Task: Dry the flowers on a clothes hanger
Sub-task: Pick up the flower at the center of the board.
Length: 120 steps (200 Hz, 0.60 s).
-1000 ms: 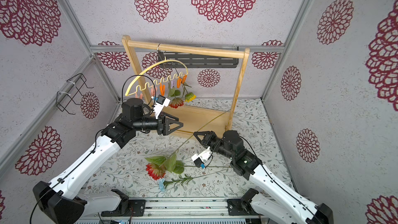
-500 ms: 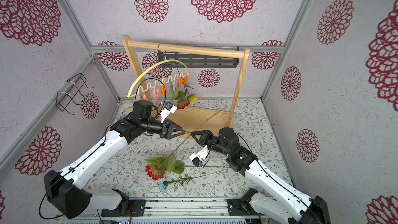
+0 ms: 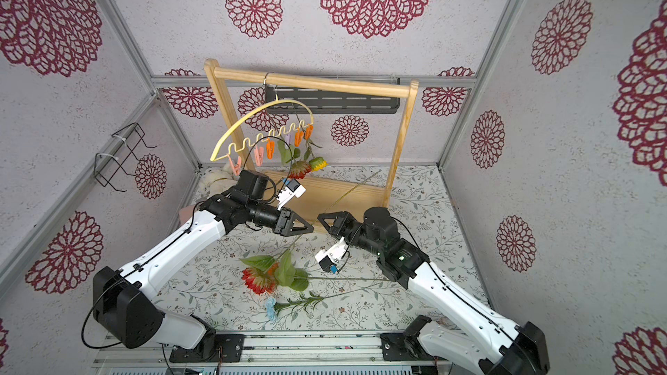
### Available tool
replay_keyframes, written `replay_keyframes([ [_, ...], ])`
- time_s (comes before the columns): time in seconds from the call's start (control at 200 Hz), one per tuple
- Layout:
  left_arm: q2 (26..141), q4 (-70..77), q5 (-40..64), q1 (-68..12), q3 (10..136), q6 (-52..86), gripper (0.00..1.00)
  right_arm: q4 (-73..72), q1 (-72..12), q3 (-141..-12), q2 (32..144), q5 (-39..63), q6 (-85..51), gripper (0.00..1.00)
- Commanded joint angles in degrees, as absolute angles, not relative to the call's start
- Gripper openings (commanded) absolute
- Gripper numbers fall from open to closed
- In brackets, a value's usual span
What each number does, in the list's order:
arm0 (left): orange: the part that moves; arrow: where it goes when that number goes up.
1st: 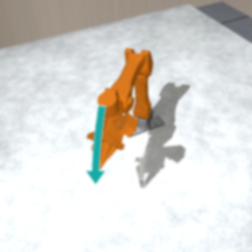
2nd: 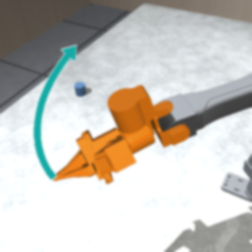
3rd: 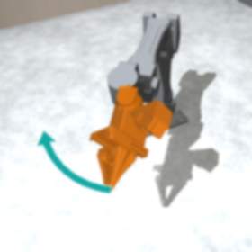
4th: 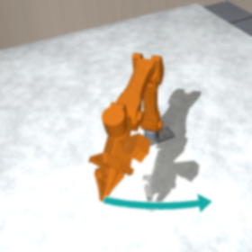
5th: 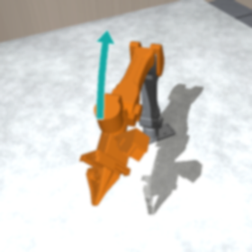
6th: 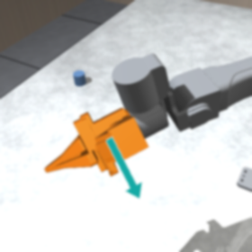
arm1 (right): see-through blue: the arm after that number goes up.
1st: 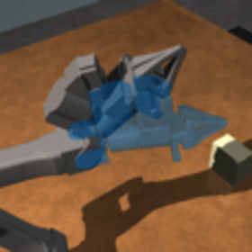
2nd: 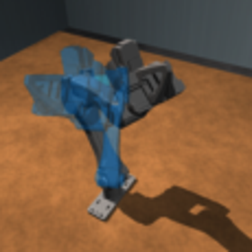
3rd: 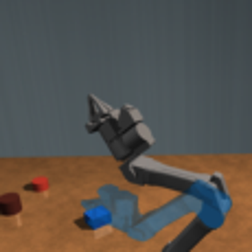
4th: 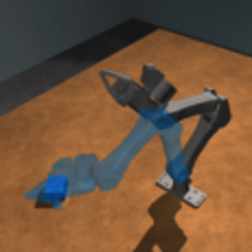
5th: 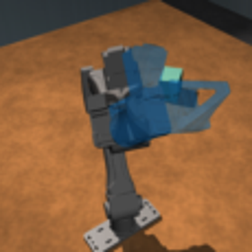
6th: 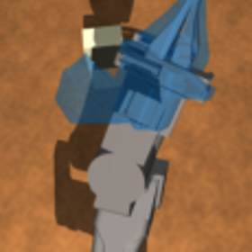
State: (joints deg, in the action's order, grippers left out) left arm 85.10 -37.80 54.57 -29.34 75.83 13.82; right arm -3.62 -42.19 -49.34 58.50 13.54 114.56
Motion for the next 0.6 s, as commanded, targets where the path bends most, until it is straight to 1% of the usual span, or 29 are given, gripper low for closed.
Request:
replay_keyframes([
  [0.0,83.89,-38.38,55.11,-29.98,76.64,12.75,0.42,-2.75,-42.19,-51.41,58.46,12.57,114.66,0.00],
  [0.075,83.74,-38.58,54.95,-30.01,76.73,12.41,0.35,-2.38,-42.12,-51.55,58.44,12.39,114.67,0.00],
  [0.145,83.58,-38.70,54.70,-29.99,76.73,12.13,0.33,-1.94,-42.16,-51.59,58.34,12.25,114.69,0.00],
  [0.34,83.66,-38.59,54.84,-29.97,76.73,12.08,0.16,-1.16,-42.18,-51.92,58.14,11.72,114.52,0.00],
  [0.465,83.92,-38.67,55.19,-29.97,76.82,12.04,0.10,-0.94,-42.18,-51.99,58.03,11.67,114.52,0.00],
  [0.595,84.28,-38.82,55.37,-30.22,77.07,11.95,0.10,-1.05,-42.18,-52.03,57.96,11.58,114.38,0.00],
])
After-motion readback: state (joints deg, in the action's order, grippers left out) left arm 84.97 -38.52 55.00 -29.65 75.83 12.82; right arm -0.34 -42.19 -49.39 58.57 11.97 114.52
